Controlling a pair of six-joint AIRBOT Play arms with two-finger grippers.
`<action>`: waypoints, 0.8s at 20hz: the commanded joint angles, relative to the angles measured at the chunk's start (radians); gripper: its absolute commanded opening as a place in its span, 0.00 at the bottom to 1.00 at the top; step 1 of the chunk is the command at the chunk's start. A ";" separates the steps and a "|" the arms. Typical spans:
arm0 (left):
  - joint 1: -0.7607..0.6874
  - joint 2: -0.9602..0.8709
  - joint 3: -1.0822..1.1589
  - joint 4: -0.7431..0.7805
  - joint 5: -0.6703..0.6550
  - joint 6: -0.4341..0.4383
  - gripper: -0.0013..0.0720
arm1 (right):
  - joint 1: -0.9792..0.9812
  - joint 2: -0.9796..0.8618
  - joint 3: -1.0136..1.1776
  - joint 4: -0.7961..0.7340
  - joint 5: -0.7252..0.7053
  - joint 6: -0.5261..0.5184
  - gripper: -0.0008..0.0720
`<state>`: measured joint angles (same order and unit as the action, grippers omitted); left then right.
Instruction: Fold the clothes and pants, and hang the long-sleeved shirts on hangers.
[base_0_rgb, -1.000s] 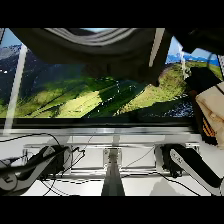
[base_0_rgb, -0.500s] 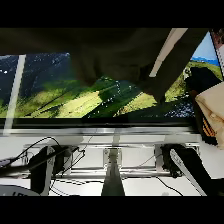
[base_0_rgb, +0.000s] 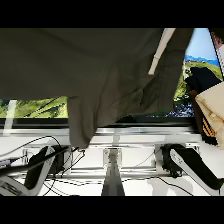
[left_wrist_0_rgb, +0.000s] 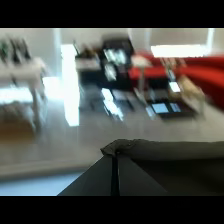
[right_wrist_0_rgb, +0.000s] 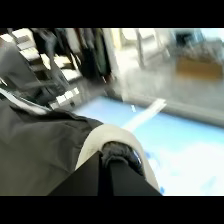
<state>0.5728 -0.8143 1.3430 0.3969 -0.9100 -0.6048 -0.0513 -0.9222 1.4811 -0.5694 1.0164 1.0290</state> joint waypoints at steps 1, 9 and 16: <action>-0.195 -0.225 0.000 0.369 -0.122 -0.147 0.02 | 0.002 -0.190 -0.053 -0.150 0.018 0.109 0.04; -0.514 -0.532 0.000 0.565 0.093 -0.399 0.02 | 0.001 -0.573 -0.080 -0.181 -0.173 0.108 0.04; -0.589 -0.464 -0.001 0.565 -0.364 -0.520 0.02 | -0.111 -0.576 -0.073 -0.354 -0.023 0.108 0.04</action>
<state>0.0315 -1.2961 1.3422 0.9520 -1.0821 -1.0611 -0.1131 -1.4879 1.4033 -0.8528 0.9081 1.1351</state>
